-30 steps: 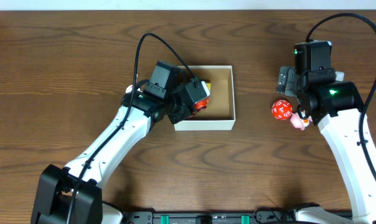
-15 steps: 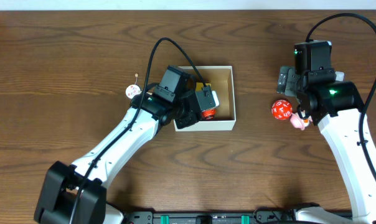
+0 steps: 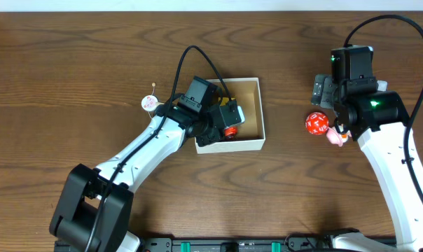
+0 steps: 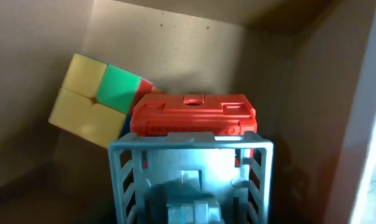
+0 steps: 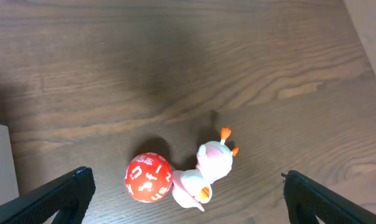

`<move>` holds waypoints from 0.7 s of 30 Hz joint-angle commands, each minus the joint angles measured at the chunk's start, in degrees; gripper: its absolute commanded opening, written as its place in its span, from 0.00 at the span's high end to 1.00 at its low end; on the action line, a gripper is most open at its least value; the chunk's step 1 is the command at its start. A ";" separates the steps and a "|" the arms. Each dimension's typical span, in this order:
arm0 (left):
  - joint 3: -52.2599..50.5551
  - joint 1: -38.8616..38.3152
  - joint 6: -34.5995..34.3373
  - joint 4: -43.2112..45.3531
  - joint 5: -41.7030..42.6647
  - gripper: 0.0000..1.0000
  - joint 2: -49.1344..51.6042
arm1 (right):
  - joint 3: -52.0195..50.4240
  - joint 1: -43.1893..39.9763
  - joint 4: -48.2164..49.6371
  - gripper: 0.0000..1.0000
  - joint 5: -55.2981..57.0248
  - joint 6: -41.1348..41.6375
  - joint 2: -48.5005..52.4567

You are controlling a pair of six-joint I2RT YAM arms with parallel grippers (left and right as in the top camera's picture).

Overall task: Pack container
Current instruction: 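Lower the truck into the box and open the left gripper, then move the left gripper back and grasp the pig-face stick toy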

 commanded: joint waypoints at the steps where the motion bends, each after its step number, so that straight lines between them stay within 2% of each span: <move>1: 0.83 -0.13 0.22 -0.17 -0.94 0.37 0.17 | 0.59 -0.15 -0.07 0.01 0.74 0.09 -0.76; 3: 0.85 -0.13 0.22 -0.09 -0.94 0.33 0.09 | 0.59 -0.15 -0.07 0.01 0.74 0.09 -0.76; 11: 0.94 -0.13 -4.85 1.46 -0.92 0.33 -1.16 | 0.59 -0.15 -0.07 0.01 0.74 0.09 -0.76; 18: 1.92 0.11 -14.56 7.10 -1.20 0.33 -8.72 | 0.59 -0.15 -0.07 0.01 0.74 0.09 -0.76; 21: 1.95 0.92 -19.85 8.11 -5.99 0.34 -12.68 | 0.59 -0.15 -0.07 0.01 0.74 0.09 -0.76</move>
